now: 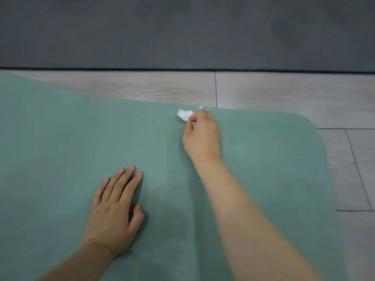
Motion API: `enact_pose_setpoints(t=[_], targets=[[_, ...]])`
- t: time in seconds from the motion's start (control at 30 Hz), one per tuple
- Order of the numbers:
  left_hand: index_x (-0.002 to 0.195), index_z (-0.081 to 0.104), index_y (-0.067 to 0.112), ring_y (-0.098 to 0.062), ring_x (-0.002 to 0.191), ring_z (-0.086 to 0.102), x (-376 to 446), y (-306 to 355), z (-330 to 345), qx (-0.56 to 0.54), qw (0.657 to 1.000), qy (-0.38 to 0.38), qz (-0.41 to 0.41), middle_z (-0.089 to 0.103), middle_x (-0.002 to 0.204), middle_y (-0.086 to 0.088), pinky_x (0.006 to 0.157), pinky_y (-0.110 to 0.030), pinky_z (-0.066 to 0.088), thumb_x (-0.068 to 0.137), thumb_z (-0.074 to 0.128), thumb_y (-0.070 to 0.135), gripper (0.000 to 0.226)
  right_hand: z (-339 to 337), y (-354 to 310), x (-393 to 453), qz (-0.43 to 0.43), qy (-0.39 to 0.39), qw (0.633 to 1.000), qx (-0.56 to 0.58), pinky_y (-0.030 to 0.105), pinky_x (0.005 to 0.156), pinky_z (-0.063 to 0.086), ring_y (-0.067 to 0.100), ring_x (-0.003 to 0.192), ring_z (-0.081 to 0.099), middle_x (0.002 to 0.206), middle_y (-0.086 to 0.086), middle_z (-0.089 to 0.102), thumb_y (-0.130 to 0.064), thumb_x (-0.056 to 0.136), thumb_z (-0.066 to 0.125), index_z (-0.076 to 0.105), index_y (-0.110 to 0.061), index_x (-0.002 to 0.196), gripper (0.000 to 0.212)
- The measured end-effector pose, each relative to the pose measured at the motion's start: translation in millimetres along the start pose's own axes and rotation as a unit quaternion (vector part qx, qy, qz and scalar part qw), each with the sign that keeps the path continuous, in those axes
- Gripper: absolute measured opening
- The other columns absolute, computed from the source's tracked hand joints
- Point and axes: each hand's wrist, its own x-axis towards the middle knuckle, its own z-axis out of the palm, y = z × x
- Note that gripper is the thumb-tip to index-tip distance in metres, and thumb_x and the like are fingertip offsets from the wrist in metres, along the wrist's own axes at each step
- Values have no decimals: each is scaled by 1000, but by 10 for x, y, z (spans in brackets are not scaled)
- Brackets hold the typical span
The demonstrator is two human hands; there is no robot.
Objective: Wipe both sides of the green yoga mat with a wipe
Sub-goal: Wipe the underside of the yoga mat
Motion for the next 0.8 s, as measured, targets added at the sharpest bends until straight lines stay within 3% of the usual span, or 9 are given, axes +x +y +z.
enact_pose_setpoints(t=[0.07,0.13,0.27,0.33,0.47,0.53,0.63,0.73,0.8], targets=[[146,46,14,-23,143,33,-8,28,-11,-3,1000,6,-5,40,154,-5,121,-38,12,80,40,35,69,102,-178,-173,-143,-114,983,-18,39,80,40,35,97,55,106,16,58,-7,89,49,57,-3,100,14],[145,46,14,-23,143,32,-11,39,-3,-4,1000,10,-6,41,154,-6,121,-37,12,80,40,34,69,-91,38,-57,-205,-144,967,-45,38,82,41,36,100,56,111,19,58,-7,90,49,58,0,104,18],[146,46,14,-24,143,32,-18,34,12,-2,1000,21,-5,41,153,-6,121,-37,12,82,38,33,67,-969,1189,312,24,33,994,-103,36,79,40,37,96,58,105,22,62,-9,89,49,60,-1,96,16],[145,46,13,-25,142,34,-14,48,15,2,1000,22,-3,43,152,-7,121,-38,13,82,37,33,67,-1432,1611,266,182,142,969,-86,34,78,41,36,99,57,106,22,63,-10,88,48,61,0,97,18],[145,46,12,-26,143,33,-25,67,19,6,1000,21,-9,41,153,-8,120,-44,18,81,36,33,68,-1237,1424,145,289,170,940,-62,35,80,40,34,105,58,112,20,63,-17,92,52,61,1,105,23],[145,46,12,-25,143,32,-20,60,19,7,1000,21,-10,40,154,-8,120,-46,19,81,36,33,69,-826,964,57,209,131,968,-40,35,80,39,33,101,59,108,19,64,-15,92,50,61,-1,102,20],[145,45,11,-26,143,33,-25,51,26,8,1000,21,-10,40,154,-8,120,-45,18,81,36,33,68,-183,216,-327,-6,-17,1000,-11,38,80,41,35,95,57,104,17,60,-7,90,48,60,-3,100,16],[145,45,12,-26,142,32,-28,64,23,12,1000,25,-9,40,154,-9,120,-42,15,82,36,32,67,-128,135,-516,-217,-137,966,-13,42,85,48,38,97,58,106,21,60,0,86,51,62,-1,104,20],[145,45,12,-25,143,32,-22,66,11,11,1000,23,-10,40,154,-8,121,-41,14,82,36,32,67,-435,553,-288,-168,-97,980,-52,37,91,44,35,105,58,113,19,61,-3,88,47,63,-3,111,28]])
